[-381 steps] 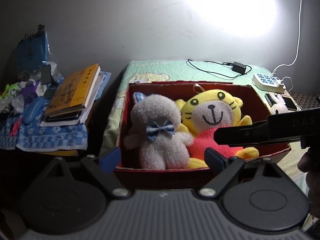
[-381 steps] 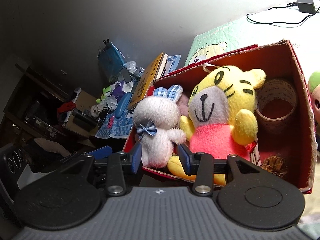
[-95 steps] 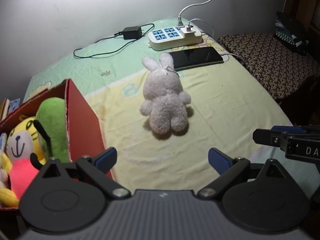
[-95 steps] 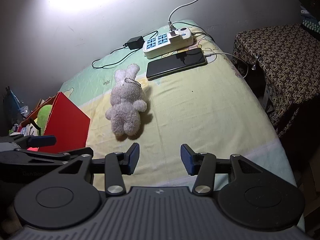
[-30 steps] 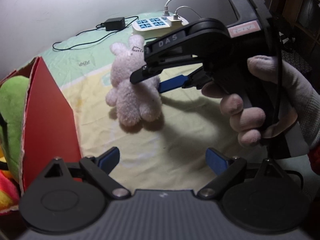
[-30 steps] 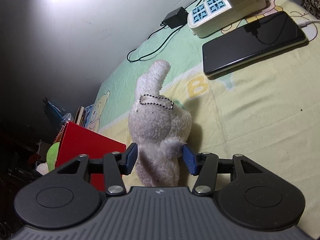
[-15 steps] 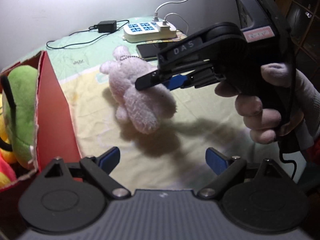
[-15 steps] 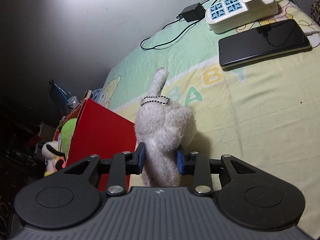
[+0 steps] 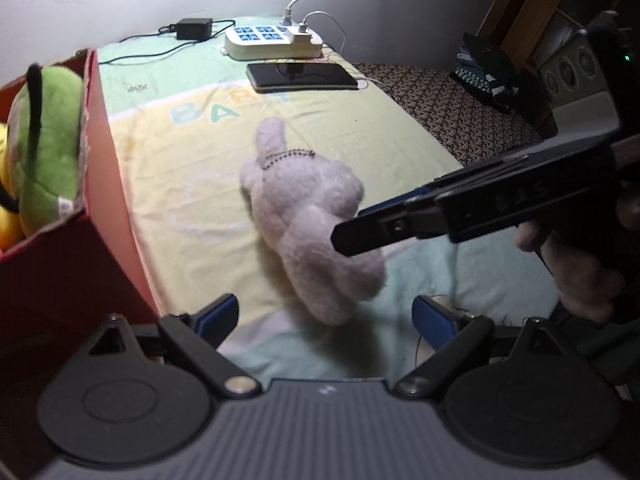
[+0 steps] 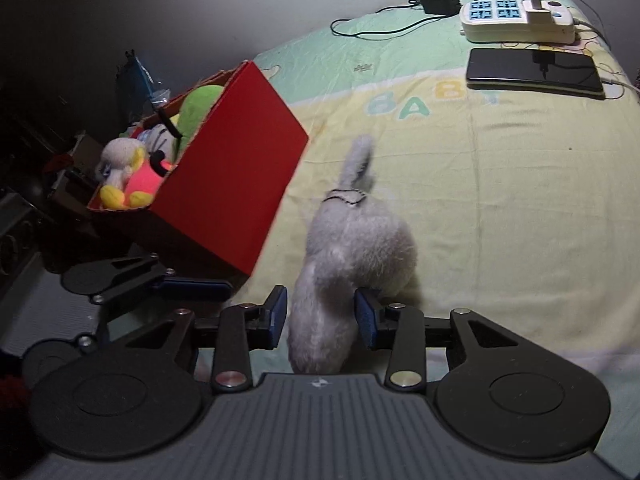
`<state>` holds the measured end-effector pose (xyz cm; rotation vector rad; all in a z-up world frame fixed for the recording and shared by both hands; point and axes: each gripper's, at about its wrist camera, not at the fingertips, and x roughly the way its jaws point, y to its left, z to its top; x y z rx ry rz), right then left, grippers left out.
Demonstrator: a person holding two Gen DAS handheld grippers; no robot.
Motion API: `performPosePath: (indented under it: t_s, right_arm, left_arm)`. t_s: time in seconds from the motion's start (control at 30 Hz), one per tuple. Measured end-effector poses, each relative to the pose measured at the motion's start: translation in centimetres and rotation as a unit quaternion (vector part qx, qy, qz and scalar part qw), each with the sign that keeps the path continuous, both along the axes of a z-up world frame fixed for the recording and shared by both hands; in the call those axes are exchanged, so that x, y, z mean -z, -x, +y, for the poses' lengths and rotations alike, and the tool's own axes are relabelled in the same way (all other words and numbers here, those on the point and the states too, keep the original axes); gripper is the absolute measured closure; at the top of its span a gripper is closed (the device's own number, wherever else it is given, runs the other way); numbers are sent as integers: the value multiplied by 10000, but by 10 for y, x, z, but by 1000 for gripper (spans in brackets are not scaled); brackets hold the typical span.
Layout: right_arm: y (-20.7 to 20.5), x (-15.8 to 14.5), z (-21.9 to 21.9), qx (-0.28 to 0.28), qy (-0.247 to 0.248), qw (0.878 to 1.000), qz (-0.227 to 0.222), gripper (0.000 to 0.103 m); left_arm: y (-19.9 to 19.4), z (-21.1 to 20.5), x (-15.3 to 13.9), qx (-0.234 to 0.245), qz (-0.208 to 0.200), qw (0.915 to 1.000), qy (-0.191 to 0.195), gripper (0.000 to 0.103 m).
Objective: Organize objects
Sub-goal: 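Lift the white rabbit with the right gripper and carry it over the box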
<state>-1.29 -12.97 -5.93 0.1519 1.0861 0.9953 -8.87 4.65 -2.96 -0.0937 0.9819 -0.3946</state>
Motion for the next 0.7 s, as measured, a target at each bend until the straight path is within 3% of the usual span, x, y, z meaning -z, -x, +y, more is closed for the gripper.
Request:
performPosePath:
  t_s: [0.17,0.3,0.5,0.6,0.7]
  right_arm:
    - [-10,-4,-9,662,-445,9968,43,59]
    - [-29,14,-17,1365,-336,9895,345,62]
    - [-38,43,3,1326,-623,9837,1039,59]
    - [-38,48,18,1151,-747,9842,1120,48]
    - [-39,55,36,949,-688,9858,1201,41]
  left_arm:
    - [-5,15,2,-347,132,9992,152,10]
    - [-17,17,-2,-511,-3,9987,57,10]
    - [-29,17,5,-592,21,9982,-128,12]
    - [-26,15,10,-574,4,9975,-417,12]
    - [-25,19,15,-614,125,9973,-388,12]
